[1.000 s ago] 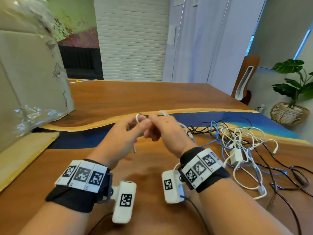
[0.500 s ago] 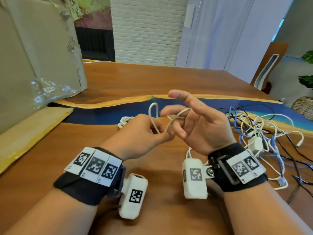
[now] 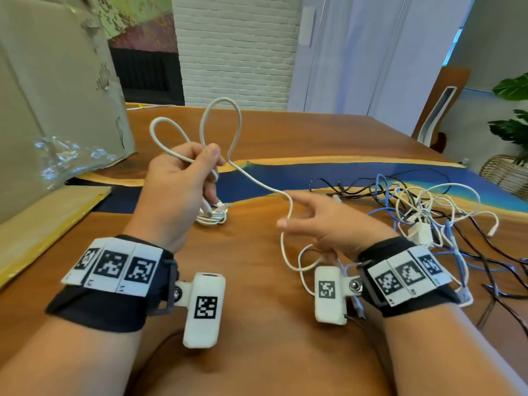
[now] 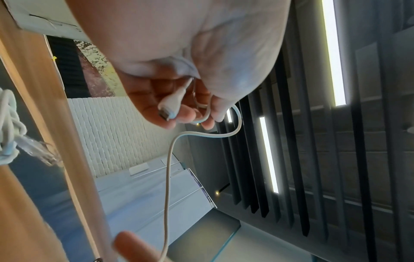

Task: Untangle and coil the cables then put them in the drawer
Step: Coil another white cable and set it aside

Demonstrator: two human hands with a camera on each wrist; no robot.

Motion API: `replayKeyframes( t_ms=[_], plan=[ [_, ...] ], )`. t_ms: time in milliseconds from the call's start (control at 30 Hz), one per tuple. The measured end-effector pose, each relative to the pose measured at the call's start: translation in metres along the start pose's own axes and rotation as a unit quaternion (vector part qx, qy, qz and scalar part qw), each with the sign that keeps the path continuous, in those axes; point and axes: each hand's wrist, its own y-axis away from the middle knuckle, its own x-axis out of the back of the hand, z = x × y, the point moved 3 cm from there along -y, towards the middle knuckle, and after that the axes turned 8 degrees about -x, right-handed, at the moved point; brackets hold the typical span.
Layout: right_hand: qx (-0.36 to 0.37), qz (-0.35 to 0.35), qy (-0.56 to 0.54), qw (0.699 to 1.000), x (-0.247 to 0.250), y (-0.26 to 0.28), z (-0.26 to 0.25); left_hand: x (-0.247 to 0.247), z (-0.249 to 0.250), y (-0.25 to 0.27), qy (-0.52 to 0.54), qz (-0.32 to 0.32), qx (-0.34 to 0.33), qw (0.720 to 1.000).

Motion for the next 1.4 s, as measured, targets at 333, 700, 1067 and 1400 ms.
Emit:
replayKeyframes(
  t_ms=[333,700,1067,1400],
  plan=[
    [0.074,-0.008,-0.285,0.956,0.005,0.013,-0.020,-0.002,-0.015,0.004,-0.062,-0.062,0.105,0.991],
    [0.217,0.009,-0.495,0.841,-0.003,0.015,-0.039,-0.057,0.001,0.041,0.016,-0.245,0.115,0.963],
    [0.091,-0.130,-0.215,0.964,-0.041,0.007,-0.023,-0.022,0.002,0.013,0.126,0.010,0.100,0.987],
    [-0.001,0.302,-0.423,0.854,0.043,0.004,0.005,-0.007,0.001,0.009,-0.042,-0.096,0.144,0.984]
  ],
)
